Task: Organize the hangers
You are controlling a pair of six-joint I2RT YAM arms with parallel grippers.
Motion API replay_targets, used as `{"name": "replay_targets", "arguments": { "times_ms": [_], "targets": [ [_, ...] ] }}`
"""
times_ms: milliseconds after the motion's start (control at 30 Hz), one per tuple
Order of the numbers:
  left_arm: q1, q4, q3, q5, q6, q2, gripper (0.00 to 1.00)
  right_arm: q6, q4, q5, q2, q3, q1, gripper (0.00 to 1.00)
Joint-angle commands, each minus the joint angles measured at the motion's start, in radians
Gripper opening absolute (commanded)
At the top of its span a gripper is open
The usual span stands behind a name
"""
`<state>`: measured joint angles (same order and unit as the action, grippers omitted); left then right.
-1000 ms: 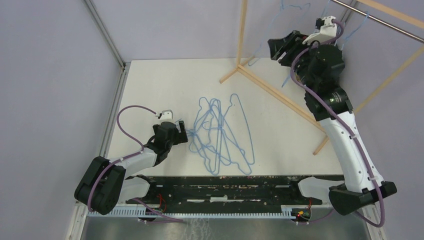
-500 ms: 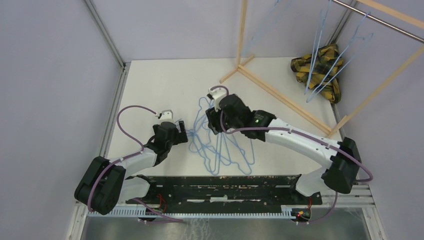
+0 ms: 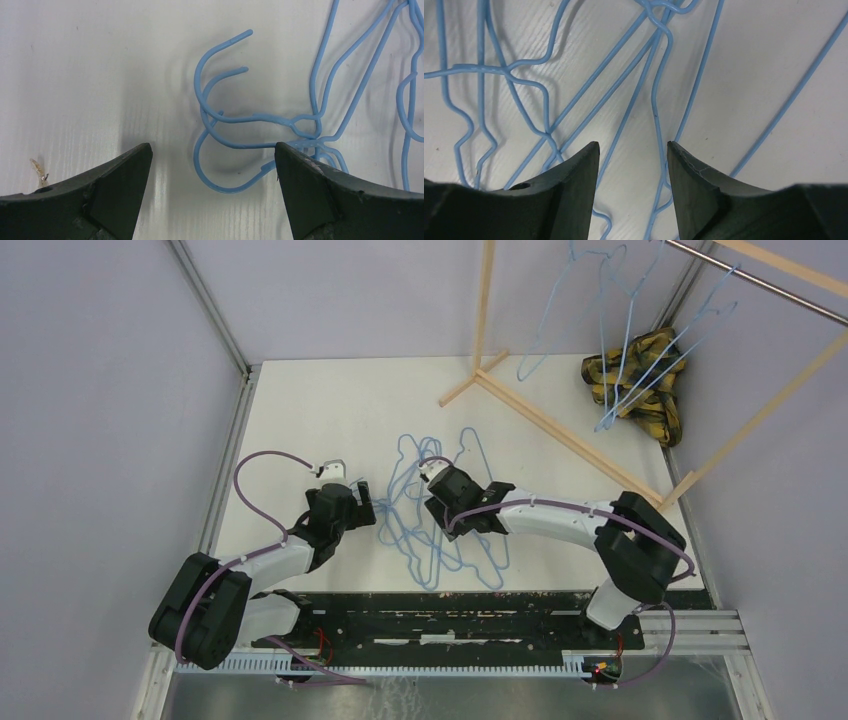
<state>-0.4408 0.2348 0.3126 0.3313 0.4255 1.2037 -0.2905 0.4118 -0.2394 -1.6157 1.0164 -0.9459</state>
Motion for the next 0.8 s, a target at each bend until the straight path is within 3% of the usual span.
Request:
{"name": "replay_targets", "arguments": {
  "times_ms": [0,400,767],
  "targets": [
    [-0.004,0.044,0.016,0.013,-0.010,-0.015,0.99,0.034,-0.076,-0.025,-0.052,0.021,0.030,0.60],
    [-0.005,0.020,0.031,0.023,-0.008,-0.032,0.99,0.044,-0.139,0.098,-0.154,0.062,0.111,0.50],
    [-0.005,-0.198,0.303,0.100,-0.021,-0.085,0.99,0.049,-0.083,0.135,-0.125,0.088,0.130,0.36]
  ]
}}
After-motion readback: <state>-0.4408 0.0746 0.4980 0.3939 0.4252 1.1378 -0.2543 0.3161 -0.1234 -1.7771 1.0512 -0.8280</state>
